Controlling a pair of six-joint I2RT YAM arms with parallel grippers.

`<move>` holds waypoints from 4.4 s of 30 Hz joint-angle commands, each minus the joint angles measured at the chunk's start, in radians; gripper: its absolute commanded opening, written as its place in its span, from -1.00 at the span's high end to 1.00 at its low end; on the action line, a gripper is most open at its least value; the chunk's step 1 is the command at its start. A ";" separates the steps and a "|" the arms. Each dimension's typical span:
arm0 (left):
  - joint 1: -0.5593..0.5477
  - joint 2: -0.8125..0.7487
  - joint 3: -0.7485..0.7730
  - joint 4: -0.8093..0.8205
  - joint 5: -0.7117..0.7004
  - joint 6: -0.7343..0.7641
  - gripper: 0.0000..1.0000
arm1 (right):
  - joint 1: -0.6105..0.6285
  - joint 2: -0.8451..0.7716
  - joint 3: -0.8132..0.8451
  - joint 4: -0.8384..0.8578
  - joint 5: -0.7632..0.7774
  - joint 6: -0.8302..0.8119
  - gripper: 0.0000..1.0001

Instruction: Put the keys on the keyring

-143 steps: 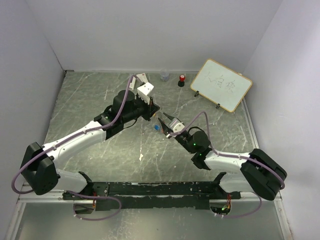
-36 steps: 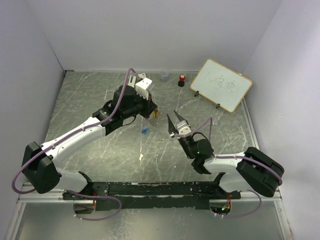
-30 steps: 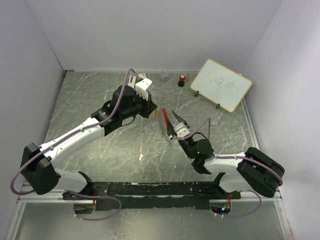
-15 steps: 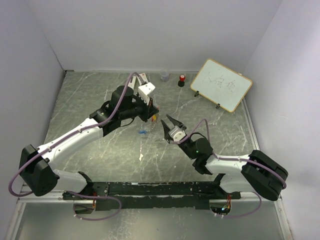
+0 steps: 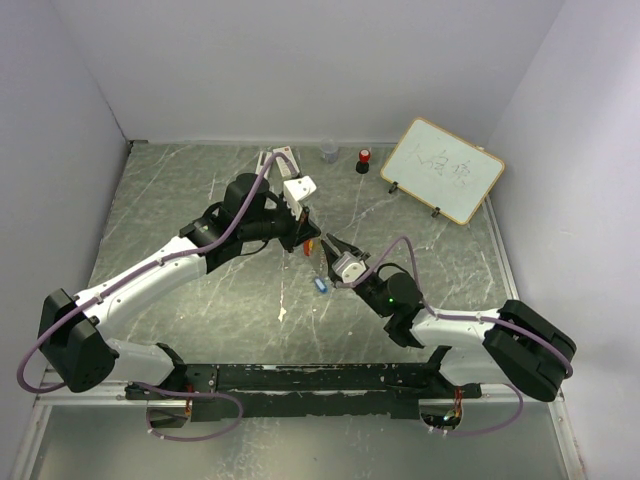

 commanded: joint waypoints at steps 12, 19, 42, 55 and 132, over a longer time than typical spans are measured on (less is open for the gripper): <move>0.005 -0.010 0.008 0.006 0.067 0.037 0.87 | -0.005 0.009 0.042 -0.022 -0.028 0.008 0.76; 0.005 -0.011 0.010 0.004 0.084 0.043 0.87 | -0.007 0.021 0.052 -0.034 -0.029 0.009 0.78; 0.005 -0.037 -0.080 0.145 -0.120 -0.053 0.87 | -0.008 -0.023 -0.022 0.195 0.152 0.070 1.00; 0.004 -0.006 -0.100 0.217 -0.121 -0.090 0.87 | -0.015 -0.035 -0.035 0.277 0.141 0.159 1.00; 0.027 -0.326 -0.232 0.147 -0.909 -0.267 -0.94 | -0.145 0.294 0.437 -0.013 -0.306 0.473 1.00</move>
